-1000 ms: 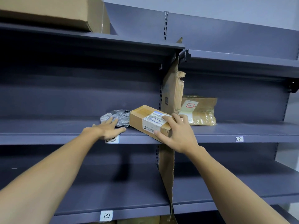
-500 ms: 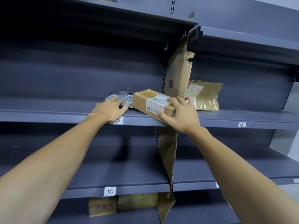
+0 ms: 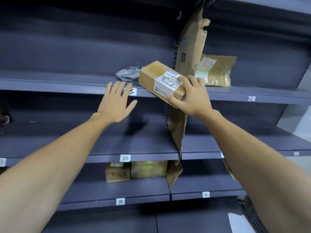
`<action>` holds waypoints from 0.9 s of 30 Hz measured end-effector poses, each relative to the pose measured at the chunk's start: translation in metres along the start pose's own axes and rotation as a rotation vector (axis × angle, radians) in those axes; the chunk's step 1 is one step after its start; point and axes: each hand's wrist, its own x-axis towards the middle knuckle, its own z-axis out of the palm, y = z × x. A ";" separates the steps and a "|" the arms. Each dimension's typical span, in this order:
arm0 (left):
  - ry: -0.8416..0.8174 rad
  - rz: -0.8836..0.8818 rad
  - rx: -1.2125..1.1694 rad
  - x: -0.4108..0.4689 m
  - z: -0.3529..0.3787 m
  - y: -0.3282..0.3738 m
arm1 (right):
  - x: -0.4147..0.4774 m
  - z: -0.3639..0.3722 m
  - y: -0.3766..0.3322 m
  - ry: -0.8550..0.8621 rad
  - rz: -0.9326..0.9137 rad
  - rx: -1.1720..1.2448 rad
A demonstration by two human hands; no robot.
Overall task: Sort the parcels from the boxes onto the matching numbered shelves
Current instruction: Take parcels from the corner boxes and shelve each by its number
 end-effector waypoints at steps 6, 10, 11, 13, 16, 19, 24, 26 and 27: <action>-0.171 -0.028 -0.025 -0.025 -0.020 0.009 | -0.030 -0.014 -0.011 -0.074 -0.040 0.030; -0.245 -0.054 -0.132 -0.051 -0.040 0.018 | -0.047 -0.025 -0.018 -0.156 -0.049 0.082; -0.267 -0.069 -0.146 -0.060 -0.043 0.021 | -0.051 -0.027 -0.020 -0.174 -0.052 0.100; -0.313 -0.101 -0.144 -0.079 -0.049 0.028 | -0.061 -0.033 -0.023 -0.213 -0.060 0.134; -0.368 -0.141 -0.114 -0.108 -0.059 0.040 | -0.078 -0.038 -0.027 -0.279 -0.070 0.167; -0.445 -0.169 -0.097 -0.139 -0.067 0.053 | -0.099 -0.036 -0.029 -0.325 -0.096 0.184; -0.534 -0.257 -0.093 -0.192 -0.087 0.063 | -0.138 -0.022 -0.051 -0.365 -0.118 0.253; -0.560 -0.273 -0.072 -0.212 -0.096 0.061 | -0.150 -0.018 -0.065 -0.383 -0.122 0.279; -0.568 -0.284 -0.063 -0.221 -0.100 0.058 | -0.154 -0.016 -0.072 -0.391 -0.125 0.288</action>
